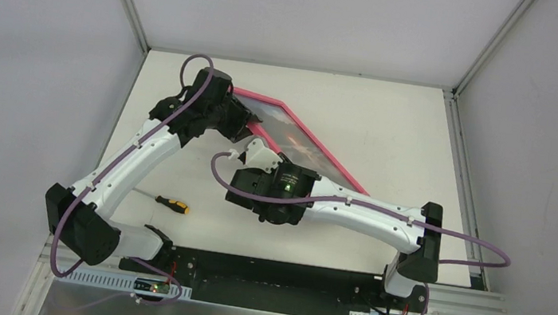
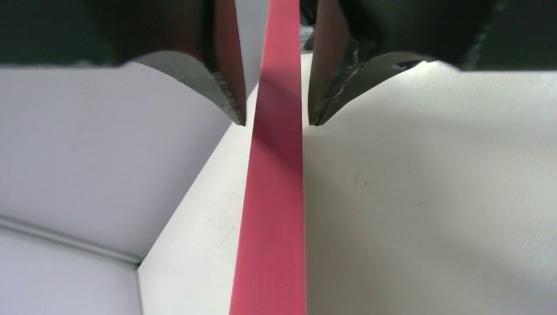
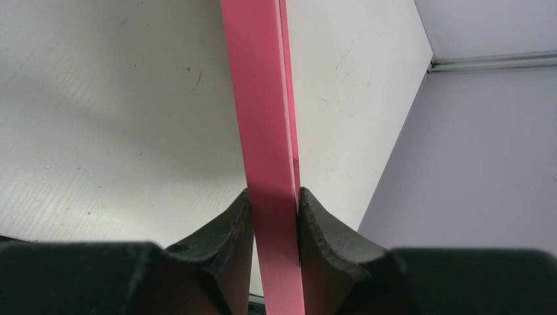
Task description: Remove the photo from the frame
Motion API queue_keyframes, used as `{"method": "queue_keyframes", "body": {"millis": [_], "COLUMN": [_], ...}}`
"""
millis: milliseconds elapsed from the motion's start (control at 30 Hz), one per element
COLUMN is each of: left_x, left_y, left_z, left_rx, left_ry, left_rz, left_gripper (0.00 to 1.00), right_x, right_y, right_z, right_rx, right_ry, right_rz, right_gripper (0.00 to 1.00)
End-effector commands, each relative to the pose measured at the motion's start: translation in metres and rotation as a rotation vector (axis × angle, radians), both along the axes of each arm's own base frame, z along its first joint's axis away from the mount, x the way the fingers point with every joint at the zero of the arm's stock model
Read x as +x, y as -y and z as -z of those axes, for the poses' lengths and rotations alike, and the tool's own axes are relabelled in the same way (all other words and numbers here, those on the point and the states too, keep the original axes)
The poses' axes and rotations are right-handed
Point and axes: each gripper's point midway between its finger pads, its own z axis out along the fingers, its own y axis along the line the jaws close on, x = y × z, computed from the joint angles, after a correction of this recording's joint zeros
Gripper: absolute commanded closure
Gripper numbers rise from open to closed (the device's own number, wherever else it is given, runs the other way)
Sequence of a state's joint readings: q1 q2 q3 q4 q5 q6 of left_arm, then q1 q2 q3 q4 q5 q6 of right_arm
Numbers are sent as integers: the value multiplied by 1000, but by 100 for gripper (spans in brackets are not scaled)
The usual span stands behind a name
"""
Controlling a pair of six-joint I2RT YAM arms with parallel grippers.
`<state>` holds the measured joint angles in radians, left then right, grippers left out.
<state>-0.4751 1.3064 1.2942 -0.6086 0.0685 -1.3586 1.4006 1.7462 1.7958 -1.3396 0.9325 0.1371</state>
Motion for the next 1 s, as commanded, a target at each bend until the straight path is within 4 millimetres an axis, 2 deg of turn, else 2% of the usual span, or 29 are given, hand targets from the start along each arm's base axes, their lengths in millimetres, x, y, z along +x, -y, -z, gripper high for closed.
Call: {"method": "queue_keyframes", "body": {"millis": [0,67,167,200,267,300,433,600,700,833,900,967], "left_x": [0,1,6,6,6,5,-3,-9,-9,-5,0,5], "left_y": [-11,-16,-28,-35,-55,-64,-96,-115,-117,-108,-103,-96], "left_z": [-54,-63,-93,-104,-125,-135,-168,-189,-189,-180,-173,-167], "left_rx": [-67,-58,7,42,124,163,293,400,425,419,411,401], "left_ry": [122,154,274,321,412,451,571,645,651,631,613,595], "left_rz": [-30,-26,20,25,-16,-39,-108,-127,-123,-84,-63,-36], "left_gripper": [51,38,27,24,5,2,1,1,1,1,1,1], "right_x": [14,16,19,20,22,20,18,22,29,39,44,56], "right_y": [9,9,11,12,14,14,16,26,33,41,42,49], "right_z": [-18,-22,-32,-36,-45,-48,-57,-64,-79,-103,-107,-103], "right_rx": [33,48,80,98,147,182,360,581,712,865,938,988], "right_ry": [37,29,19,11,-15,-49,-228,-421,-479,-500,-532,-537], "right_rz": [25,21,26,28,38,33,58,115,152,195,226,279], "right_gripper": [92,97,100,100,100,100,100,100,100,100,100,100]}}
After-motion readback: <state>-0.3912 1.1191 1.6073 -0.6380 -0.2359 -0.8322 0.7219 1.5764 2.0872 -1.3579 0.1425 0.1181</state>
